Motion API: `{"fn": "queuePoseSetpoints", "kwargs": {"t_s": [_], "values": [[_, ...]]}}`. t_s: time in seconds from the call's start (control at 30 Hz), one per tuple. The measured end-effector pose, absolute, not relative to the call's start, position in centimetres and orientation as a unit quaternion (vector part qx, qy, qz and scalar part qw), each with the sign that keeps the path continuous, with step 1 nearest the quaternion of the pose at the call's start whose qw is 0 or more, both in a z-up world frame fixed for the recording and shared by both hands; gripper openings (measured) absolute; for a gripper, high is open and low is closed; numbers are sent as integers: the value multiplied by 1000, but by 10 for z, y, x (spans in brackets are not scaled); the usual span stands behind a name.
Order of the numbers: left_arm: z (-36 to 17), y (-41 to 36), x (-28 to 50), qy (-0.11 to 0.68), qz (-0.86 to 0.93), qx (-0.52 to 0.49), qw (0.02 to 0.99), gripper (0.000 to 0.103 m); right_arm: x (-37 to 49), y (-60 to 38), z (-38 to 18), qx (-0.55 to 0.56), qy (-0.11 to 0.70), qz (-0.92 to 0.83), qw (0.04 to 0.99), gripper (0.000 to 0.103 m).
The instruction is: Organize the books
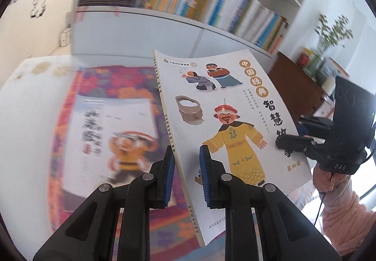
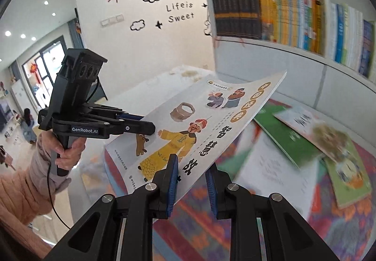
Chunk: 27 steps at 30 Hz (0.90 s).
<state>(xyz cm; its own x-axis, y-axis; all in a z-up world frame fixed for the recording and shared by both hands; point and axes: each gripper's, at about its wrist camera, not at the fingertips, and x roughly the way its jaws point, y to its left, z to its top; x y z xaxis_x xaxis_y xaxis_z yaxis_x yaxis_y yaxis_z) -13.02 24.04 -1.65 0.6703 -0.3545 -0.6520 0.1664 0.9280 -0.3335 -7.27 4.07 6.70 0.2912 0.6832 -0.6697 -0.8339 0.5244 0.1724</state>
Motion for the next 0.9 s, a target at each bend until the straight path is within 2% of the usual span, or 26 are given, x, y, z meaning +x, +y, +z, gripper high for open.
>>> {"fn": "queuePoseSetpoints", "kwargs": {"t_s": [0.27, 0.47, 0.7, 0.9], "values": [[-29, 303, -120, 378, -89, -153, 909, 18, -42, 111, 52, -75, 367, 507, 776, 22], [-62, 343, -99, 405, -66, -176, 895, 18, -28, 155, 21, -65, 397, 506, 763, 22], [-101, 355, -87, 442, -38, -183, 877, 17, -14, 181, -29, -50, 457, 488, 742, 23], [-102, 356, -92, 432, -29, -169, 886, 17, -13, 185, -52, -39, 478, 481, 734, 23]]}}
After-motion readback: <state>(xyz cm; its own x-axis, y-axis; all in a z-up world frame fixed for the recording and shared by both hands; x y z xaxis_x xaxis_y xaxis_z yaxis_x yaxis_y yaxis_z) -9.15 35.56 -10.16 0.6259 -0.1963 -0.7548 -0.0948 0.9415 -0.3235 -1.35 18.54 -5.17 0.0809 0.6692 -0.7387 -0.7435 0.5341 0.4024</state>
